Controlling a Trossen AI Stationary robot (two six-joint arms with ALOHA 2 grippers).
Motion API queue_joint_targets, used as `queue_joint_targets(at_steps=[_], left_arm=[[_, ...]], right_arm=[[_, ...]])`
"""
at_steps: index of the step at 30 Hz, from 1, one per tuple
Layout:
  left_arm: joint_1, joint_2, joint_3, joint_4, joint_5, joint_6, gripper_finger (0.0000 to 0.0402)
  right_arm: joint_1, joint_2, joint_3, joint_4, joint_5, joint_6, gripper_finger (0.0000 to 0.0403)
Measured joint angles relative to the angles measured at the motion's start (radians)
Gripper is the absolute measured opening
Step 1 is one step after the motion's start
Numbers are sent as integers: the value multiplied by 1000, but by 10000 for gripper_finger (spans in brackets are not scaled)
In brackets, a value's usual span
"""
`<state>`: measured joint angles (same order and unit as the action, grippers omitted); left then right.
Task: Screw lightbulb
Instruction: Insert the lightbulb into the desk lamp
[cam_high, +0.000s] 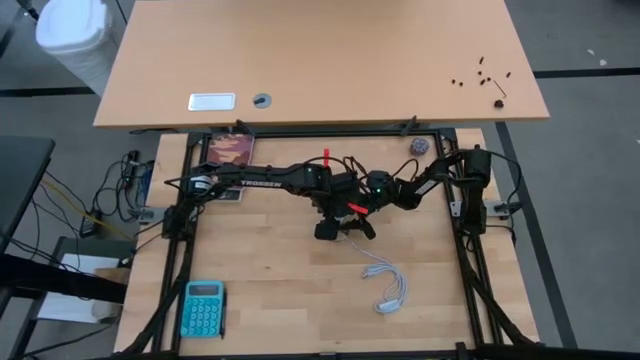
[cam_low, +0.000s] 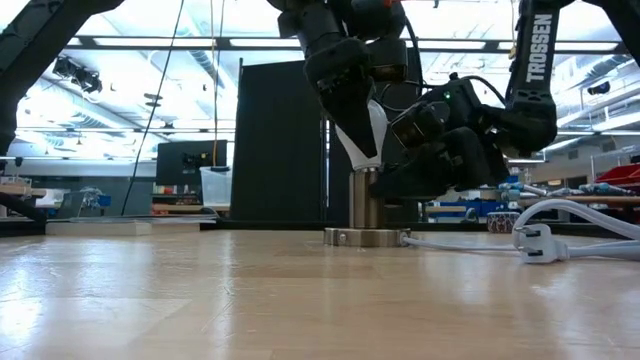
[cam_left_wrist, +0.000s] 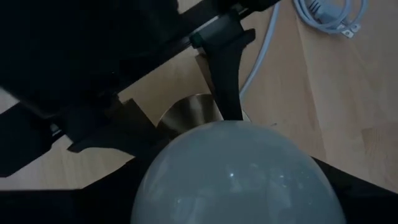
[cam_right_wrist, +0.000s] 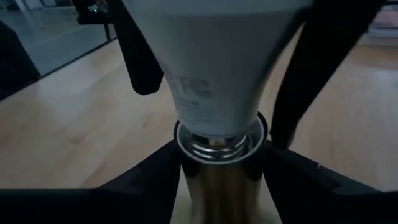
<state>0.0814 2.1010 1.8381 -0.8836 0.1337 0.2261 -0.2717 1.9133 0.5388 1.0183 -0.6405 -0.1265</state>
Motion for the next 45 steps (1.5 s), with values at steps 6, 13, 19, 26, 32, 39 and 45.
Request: queue_joint_targets(at_steps=[6, 13, 19, 26, 32, 39, 45], left_arm=[[0, -2, 0, -13, -8, -4, 260], [2, -2, 0, -58, -54, -44, 260], [7, -8, -33, -44, -78, -52, 260], [22, -7, -55, -35, -80, -44, 260], [36, -5, -56, -28, -82, -65, 260], [37, -3, -56, -16, -88, -78, 260], [37, -2, -57, -17, -83, -81, 260]], right_arm=[[22, -1, 0, 6, 108, -5, 172], [36, -2, 3, 8, 217, 64, 169], [83, -2, 1, 30, 365, 105, 184], [131, -2, 0, 36, 513, 185, 172], [185, -2, 0, 39, 712, 250, 174], [249, -1, 1, 36, 906, 273, 176], [328, 0, 45, -40, 1082, 276, 176]])
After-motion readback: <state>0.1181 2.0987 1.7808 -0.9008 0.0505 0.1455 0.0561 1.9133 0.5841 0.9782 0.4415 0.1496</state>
